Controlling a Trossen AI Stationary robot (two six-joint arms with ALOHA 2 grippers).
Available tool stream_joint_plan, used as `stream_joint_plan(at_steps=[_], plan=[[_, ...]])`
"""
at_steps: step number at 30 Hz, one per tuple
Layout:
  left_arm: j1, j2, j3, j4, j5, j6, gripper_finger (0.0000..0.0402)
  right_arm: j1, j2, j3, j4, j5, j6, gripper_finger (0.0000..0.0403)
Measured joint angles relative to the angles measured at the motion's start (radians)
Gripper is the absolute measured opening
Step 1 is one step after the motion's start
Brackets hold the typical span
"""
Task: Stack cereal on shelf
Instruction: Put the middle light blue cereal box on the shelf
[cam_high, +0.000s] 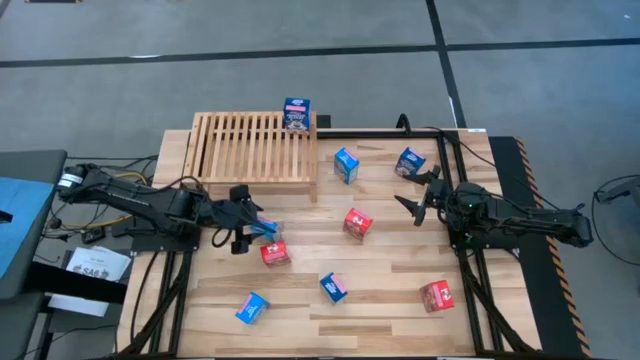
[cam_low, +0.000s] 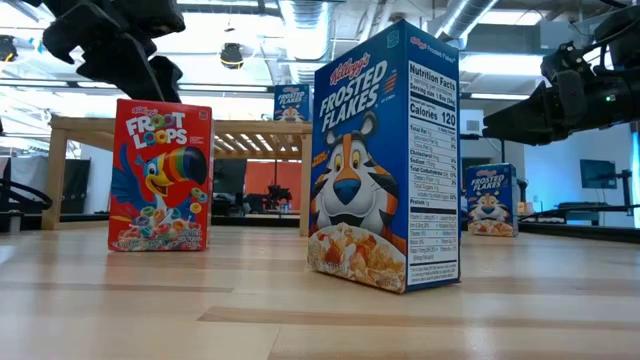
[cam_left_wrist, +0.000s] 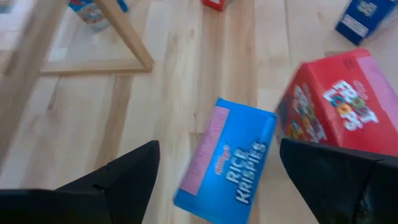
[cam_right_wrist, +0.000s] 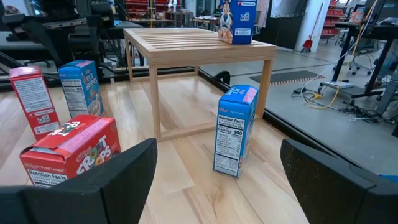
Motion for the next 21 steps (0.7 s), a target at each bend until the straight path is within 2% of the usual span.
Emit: stream_joint_plan(at_steps=[13, 21], plan=[[0.010, 0.055, 0.000, -0.013, 0.026, 0.005, 0.0339, 0.000, 0.000, 0.000, 0.000, 0.000, 0.000, 0.0364], [0.059, 0.084, 0.000, 0.001, 0.104, 0.003, 0.0323, 0.000, 0.000, 0.000, 0.000, 0.000, 0.000, 0.0364]])
